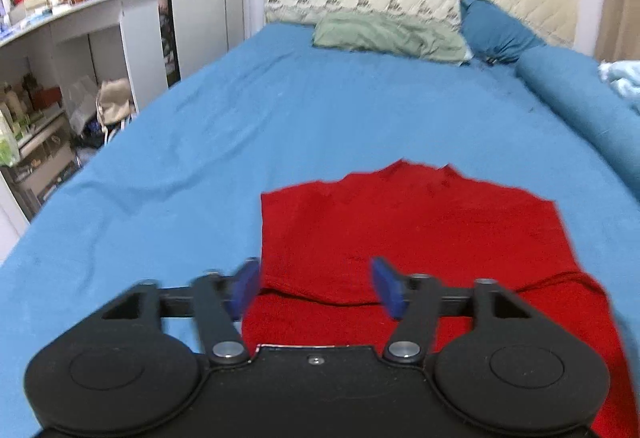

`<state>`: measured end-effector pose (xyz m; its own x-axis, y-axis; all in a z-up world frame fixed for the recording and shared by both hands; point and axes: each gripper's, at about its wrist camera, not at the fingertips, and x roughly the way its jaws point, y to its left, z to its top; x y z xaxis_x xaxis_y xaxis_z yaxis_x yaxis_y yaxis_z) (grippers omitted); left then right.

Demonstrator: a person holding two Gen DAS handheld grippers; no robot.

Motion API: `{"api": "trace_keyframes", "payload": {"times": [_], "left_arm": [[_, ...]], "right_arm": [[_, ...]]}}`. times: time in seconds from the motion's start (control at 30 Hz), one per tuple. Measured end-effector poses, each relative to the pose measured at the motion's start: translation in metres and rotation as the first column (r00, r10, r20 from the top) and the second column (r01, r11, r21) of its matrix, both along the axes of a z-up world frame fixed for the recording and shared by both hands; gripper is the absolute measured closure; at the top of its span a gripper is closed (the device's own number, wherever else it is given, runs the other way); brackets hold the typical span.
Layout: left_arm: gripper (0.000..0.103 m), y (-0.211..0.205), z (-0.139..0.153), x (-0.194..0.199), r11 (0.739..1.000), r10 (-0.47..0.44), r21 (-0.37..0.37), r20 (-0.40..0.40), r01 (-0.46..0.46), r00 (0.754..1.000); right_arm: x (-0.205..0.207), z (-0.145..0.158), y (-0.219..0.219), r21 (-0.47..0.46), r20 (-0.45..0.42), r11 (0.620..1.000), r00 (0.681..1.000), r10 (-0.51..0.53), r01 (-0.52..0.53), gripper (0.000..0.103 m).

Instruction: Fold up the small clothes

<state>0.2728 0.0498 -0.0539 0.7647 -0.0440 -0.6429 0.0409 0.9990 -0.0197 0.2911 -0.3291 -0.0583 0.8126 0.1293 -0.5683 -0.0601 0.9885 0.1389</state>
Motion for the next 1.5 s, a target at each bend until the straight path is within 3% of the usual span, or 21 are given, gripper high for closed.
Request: {"api": "trace_keyframes", "payload": {"times": [0.13,0.3,0.5,0.6,0.73,1.03,1.1,1.2,1.33,1.5], "left_arm": [[0.01,0.009,0.036,-0.044,1.0,-0.019,0.003,0.025,0.019,1.0],[0.007,0.022,0.061,-0.101,0.998,-0.062,-0.008,0.011,0.062,0.998],[0.003,0.038,0.058,-0.151,0.996,-0.091,-0.018,-0.054,0.09,0.994],[0.003,0.048,0.046,-0.169,0.995,-0.097,-0.041,-0.091,0.094,0.991],[0.003,0.059,0.021,-0.187,0.991,-0.101,-0.102,-0.139,0.087,0.985],[0.004,0.061,-0.043,-0.188,0.996,-0.08,-0.065,-0.234,0.066,0.969],[0.004,0.064,-0.055,-0.191,0.998,-0.061,-0.045,-0.248,0.052,0.967],[0.011,0.07,-0.073,-0.194,0.997,-0.065,-0.056,-0.286,0.051,0.956],[0.02,0.075,-0.089,-0.196,0.993,-0.08,-0.112,-0.327,0.046,0.941],[0.039,0.073,-0.102,-0.195,0.993,-0.075,-0.117,-0.364,0.035,0.928]], "right_arm": [[-0.05,0.039,0.006,-0.01,0.002,1.0,1.0,0.016,-0.016,0.0],[-0.101,0.064,0.013,0.018,-0.048,1.0,0.999,0.0,0.0,0.0],[-0.152,0.073,0.026,0.05,-0.118,0.999,0.993,-0.001,0.007,0.0],[-0.168,0.062,0.028,0.084,-0.185,0.996,0.983,-0.01,0.026,0.0],[-0.184,0.03,0.031,0.046,-0.293,0.997,0.955,-0.039,0.055,0.0],[-0.203,-0.047,0.023,-0.016,-0.462,0.989,0.876,-0.139,0.149,0.001],[-0.206,-0.062,0.013,0.02,-0.497,0.981,0.853,-0.158,0.193,0.002],[-0.208,-0.08,0.0,0.023,-0.521,0.97,0.831,-0.196,0.243,0.006],[-0.206,-0.093,-0.004,-0.005,-0.557,0.974,0.808,-0.192,0.228,0.024],[-0.21,-0.091,-0.008,0.021,-0.549,0.971,0.814,-0.189,0.24,0.026]]}}
